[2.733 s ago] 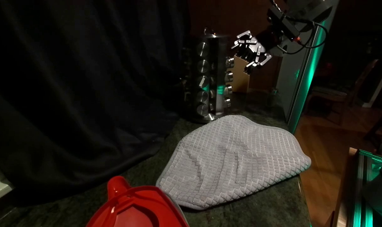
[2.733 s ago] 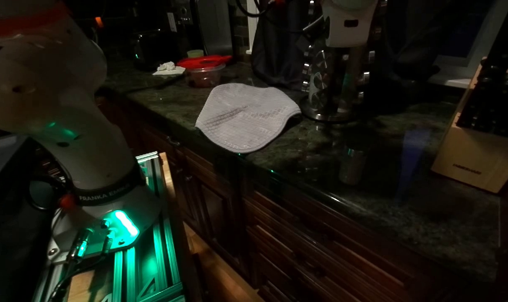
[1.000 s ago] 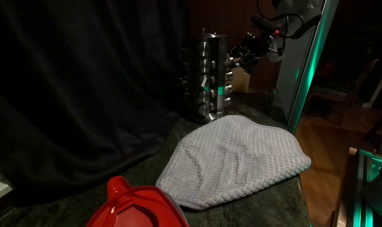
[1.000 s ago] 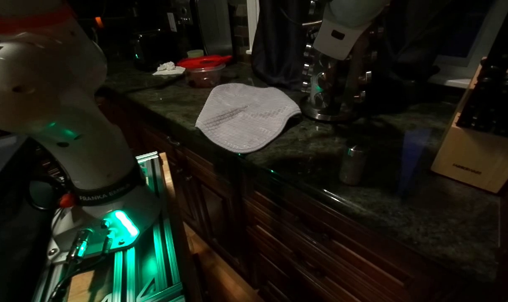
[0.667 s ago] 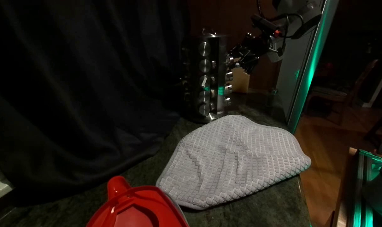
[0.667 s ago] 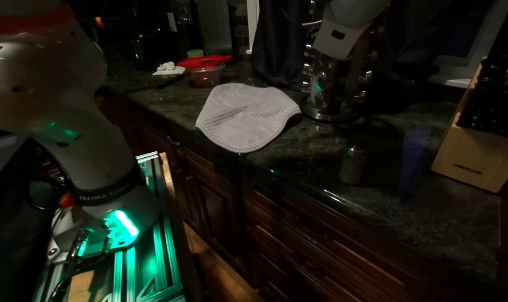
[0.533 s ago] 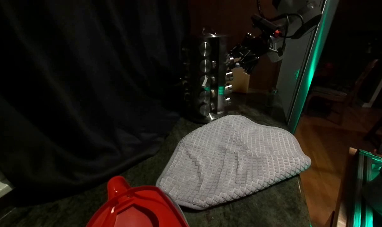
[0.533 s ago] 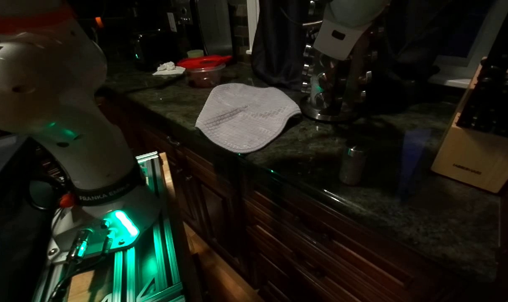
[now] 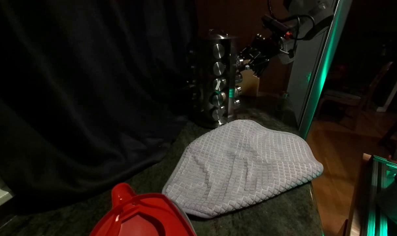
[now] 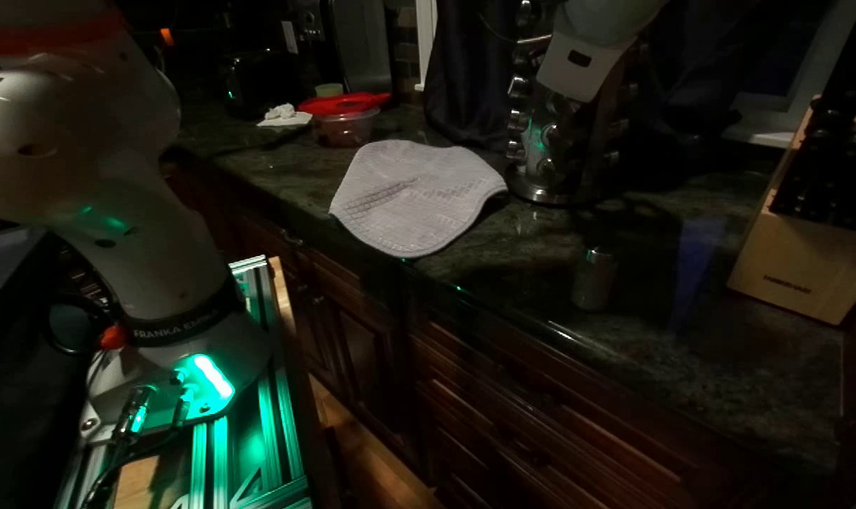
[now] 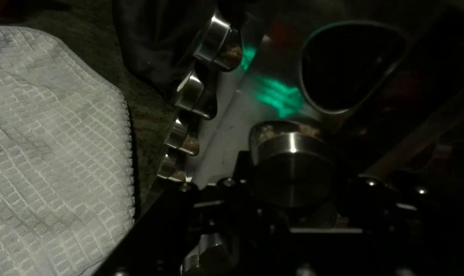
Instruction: Rotate the silver stand then place one jar from the stand on the counter.
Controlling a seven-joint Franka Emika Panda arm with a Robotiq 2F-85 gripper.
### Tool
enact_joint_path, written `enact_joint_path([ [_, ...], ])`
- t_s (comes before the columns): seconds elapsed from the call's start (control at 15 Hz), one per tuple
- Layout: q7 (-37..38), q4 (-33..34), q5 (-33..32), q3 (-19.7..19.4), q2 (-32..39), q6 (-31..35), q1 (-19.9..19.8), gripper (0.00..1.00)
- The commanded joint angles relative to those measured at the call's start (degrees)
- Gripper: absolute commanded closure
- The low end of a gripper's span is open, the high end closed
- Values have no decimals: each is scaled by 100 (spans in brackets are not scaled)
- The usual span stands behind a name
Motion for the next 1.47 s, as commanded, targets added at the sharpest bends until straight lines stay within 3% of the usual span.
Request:
enact_joint_path([
  [0.0,-39,316,-278,-5,145,23,-5,75],
  [0.33,-53,702,-961,28,308,-48,44,75],
  [0.93,358,1025,-867,-118,732,-341,-27,75],
  [1.4,338,1299,-1393,-99,799,-318,23,75],
])
